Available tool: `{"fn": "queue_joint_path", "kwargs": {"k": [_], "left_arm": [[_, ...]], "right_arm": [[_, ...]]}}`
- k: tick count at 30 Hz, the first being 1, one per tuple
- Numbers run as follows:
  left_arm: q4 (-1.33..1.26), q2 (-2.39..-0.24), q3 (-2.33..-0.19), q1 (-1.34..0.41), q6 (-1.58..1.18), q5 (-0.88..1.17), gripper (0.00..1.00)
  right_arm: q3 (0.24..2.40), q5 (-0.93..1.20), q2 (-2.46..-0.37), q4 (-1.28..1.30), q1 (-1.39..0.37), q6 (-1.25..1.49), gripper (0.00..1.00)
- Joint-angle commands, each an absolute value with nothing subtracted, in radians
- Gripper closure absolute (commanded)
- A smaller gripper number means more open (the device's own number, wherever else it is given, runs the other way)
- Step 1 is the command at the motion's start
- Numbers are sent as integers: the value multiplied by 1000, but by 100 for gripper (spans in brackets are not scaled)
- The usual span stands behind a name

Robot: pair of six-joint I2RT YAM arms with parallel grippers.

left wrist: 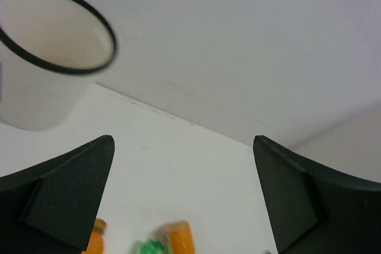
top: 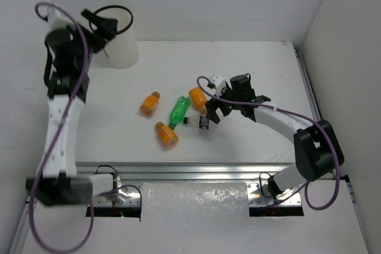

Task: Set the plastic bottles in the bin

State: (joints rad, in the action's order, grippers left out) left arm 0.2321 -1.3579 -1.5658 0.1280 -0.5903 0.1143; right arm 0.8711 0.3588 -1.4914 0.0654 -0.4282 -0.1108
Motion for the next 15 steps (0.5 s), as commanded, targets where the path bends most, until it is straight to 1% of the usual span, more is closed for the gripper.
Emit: {"fn": "queue_joint_path", "kwargs": {"k": [1, 3, 5, 6, 11, 13, 15], "left_arm": [[169, -1153, -1244, 17, -638, 99, 0], [166, -1097, -1163, -33, -638, 118, 0], [169, -1034, -1082, -46, -638, 161, 0], [179, -1008, -1065, -48, -609, 166, 0], [319, -968, -1086, -48, -505, 129, 0], [357, -944, -1081, -48, -471, 121, 0], [368, -924, -1066, -48, -453, 117, 0]], "right_arm": [[943, 442, -1552, 163, -463, -343, 2], [959, 440, -1586, 175, -474, -356, 4], [951, 425, -1618, 158, -509, -356, 8], [933, 373, -1634, 138, -538, -359, 9], [922, 287, -1680, 147, -594, -345, 16], [901, 241, -1671, 152, -621, -331, 20], [861, 204, -1651, 140, -650, -310, 22]]}}
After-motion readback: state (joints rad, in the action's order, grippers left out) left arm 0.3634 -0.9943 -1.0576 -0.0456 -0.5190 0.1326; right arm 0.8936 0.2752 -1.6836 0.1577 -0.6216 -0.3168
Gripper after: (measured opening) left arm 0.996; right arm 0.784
